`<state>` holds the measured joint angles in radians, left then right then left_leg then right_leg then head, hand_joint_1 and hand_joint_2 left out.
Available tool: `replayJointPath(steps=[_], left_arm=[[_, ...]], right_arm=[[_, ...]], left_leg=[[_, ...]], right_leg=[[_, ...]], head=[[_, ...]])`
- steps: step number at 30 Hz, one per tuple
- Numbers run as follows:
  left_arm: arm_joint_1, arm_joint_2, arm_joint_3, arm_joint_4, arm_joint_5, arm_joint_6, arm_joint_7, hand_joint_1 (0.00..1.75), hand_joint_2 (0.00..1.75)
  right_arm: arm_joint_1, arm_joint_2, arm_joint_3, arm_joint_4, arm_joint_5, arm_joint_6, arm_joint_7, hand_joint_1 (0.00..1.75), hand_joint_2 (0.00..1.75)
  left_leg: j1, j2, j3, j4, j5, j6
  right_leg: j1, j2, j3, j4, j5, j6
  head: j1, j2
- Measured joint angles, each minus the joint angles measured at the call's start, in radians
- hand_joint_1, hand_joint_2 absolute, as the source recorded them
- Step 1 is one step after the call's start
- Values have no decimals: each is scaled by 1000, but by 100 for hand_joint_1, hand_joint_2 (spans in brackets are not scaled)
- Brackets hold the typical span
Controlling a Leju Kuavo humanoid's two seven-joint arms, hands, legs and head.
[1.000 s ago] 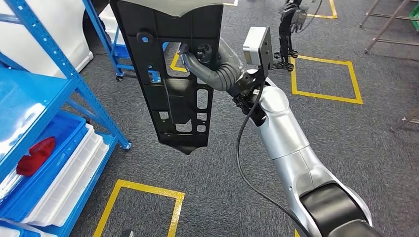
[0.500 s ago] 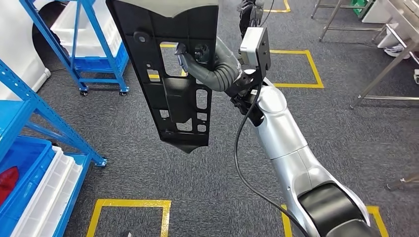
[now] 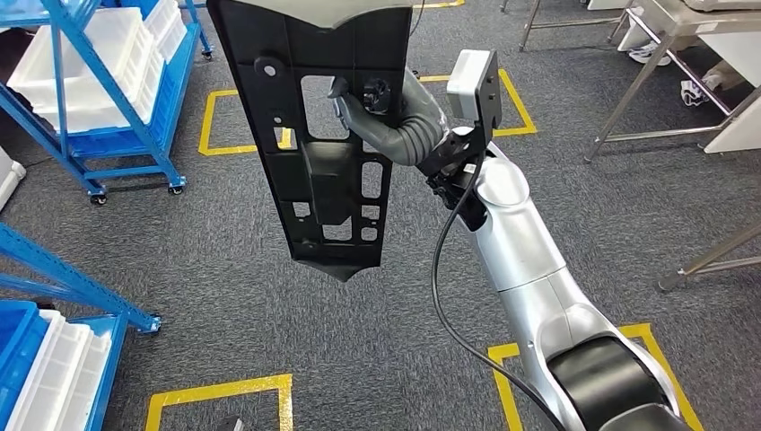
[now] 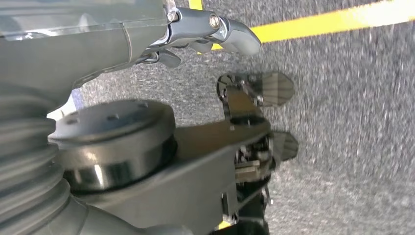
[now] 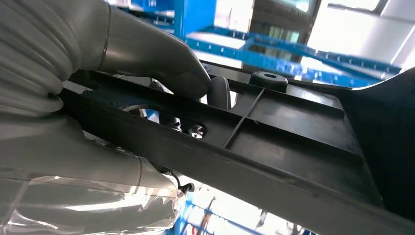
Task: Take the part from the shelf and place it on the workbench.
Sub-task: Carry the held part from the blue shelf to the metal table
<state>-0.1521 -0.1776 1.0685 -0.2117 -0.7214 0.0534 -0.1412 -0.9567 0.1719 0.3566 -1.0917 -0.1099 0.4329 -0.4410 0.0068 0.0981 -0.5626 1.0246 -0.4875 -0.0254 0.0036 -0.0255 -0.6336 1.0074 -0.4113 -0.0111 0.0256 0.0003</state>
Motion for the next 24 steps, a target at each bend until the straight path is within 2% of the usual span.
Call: replayJointPath(steps=[1, 3, 4, 5, 6, 7, 8, 9, 10, 11, 12, 14, 15, 16, 18, 19, 20, 21, 22, 23, 24], left_arm=[[-1, 0, 0, 0, 0, 0, 0, 0, 175], [2, 0, 0, 0, 0, 0, -1, 0, 175], [4, 0, 0, 0, 0, 0, 0, 0, 175], [6, 0, 0, 0, 0, 0, 0, 0, 175], [6, 0, 0, 0, 0, 0, 0, 0, 175], [6, 0, 0, 0, 0, 0, 0, 0, 175], [6, 0, 0, 0, 0, 0, 0, 0, 175], [6, 0, 0, 0, 0, 0, 0, 0, 175], [6, 1, 0, 0, 0, 0, 0, 0, 175], [6, 1, 0, 0, 0, 0, 0, 0, 175], [5, 1, 0, 0, 0, 0, 0, 0, 175], [3, 1, 0, 0, 0, 0, 0, 0, 175], [1, 1, 0, 0, 0, 0, -1, 0, 175], [1, 1, 0, 0, 0, 0, -1, 0, 175], [2, 1, 0, 0, 0, 0, -1, 0, 175], [4, 1, 0, 0, 0, 0, -1, 0, 175], [5, 1, 0, 0, 0, 0, -1, 0, 175], [6, 2, 0, 0, 0, 1, -1, 0, 175], [6, 2, 0, 0, 0, 1, 0, 0, 175], [5, 2, 0, 0, 0, 1, 0, 0, 175], [4, 2, 0, 0, 0, 1, 0, 0, 175]], right_arm=[[-1, 1, 0, -2, 1, 0, 0, 175, 175], [-2, 4, 0, -3, 1, 0, 0, 175, 175], [0, 5, 1, -3, 2, 0, 0, 175, 175], [2, 5, 1, -3, 2, 0, 0, 175, 175], [4, 5, 1, -3, 2, 0, 0, 175, 175], [5, 5, 2, -3, 3, 0, 1, 175, 175], [5, 5, 2, -4, 3, 0, 1, 175, 175], [5, 6, 2, -4, 3, 0, 1, 175, 175], [4, 6, 2, -4, 4, -1, 1, 175, 175], [4, 7, 2, -5, 4, -1, 1, 175, 175], [5, 7, 2, -5, 5, -1, 1, 175, 175], [6, 5, 1, -5, 5, -1, 2, 175, 175], [5, 4, -1, -6, 5, -1, 2, 175, 175], [4, 3, -2, -7, 5, -1, 2, 175, 175], [3, 2, -3, -9, 5, -1, 2, 175, 175], [4, 2, -3, -10, 5, -1, 2, 175, 175], [6, 1, -3, -10, 5, -1, 3, 175, 175], [7, 1, -3, -10, 5, -1, 4, 175, 175], [8, 0, -3, -10, 5, -1, 6, 175, 175], [8, 0, -3, -10, 5, -1, 8, 175, 175], [6, 0, -3, -11, 5, -1, 9, 175, 175]], left_leg=[[3, -24, -13, 31, -20, -4], [6, -76, -72, 153, -79, -9], [6, -86, -109, 222, -103, -11], [6, -90, -137, 267, -110, -12], [7, -91, -149, 277, -98, -13], [8, -94, -142, 245, -66, -13], [10, -104, -118, 181, -22, -13], [13, -125, -90, 115, 10, -12], [16, -146, -65, 59, 31, -10], [18, -162, -50, 25, 39, -8], [17, -169, -44, 15, 34, -3], [15, -151, -41, 7, 37, 9], [15, -140, -39, 2, 40, 17], [15, -127, -37, -4, 43, 24], [11, -102, -35, -10, 45, 33], [9, -89, -35, -10, 44, 35], [8, -76, -35, -10, 43, 36], [7, -63, -35, -9, 42, 36], [6, -50, -34, -9, 40, 36], [5, -39, -32, -8, 38, 35], [4, -29, -30, -8, 36, 33]], right_leg=[[-3, 11, 4, -5, 2, -6], [-5, 33, 8, -8, 3, -13], [-5, 47, 8, -8, 3, -14], [-4, 62, 9, -7, 2, -15], [-4, 77, 9, -5, 1, -14], [-5, 93, 10, -1, 0, -13], [-6, 108, 10, 3, -3, -10], [-7, 121, 9, 9, -7, -6], [-8, 134, 6, 16, -10, -1], [-9, 146, 2, 20, -12, 4], [-11, 156, -3, 22, -11, 10], [-15, 172, -9, 20, -8, 23], [-14, 158, -14, 27, -14, 28], [-12, 131, -26, 51, -30, 32], [-9, 63, -80, 160, -85, 37], [-10, 45, -113, 226, -111, 40], [-12, 37, -139, 275, -125, 41], [-13, 33, -147, 289, -120, 41], [-14, 29, -135, 265, -99, 40], [-13, 21, -105, 206, -67, 37], [-9, -1, -66, 130, -39, 32]], head=[[-2, 0], [-7, 0], [-10, 0], [-11, 0], [-11, 0], [-11, 0], [-11, 0], [-11, 0], [-11, 0], [-11, 0], [-12, 0], [-12, 0], [-10, 0], [-6, 0], [0, 0], [1, 0], [1, 0], [2, 0], [2, 0], [2, 0], [2, 0]])
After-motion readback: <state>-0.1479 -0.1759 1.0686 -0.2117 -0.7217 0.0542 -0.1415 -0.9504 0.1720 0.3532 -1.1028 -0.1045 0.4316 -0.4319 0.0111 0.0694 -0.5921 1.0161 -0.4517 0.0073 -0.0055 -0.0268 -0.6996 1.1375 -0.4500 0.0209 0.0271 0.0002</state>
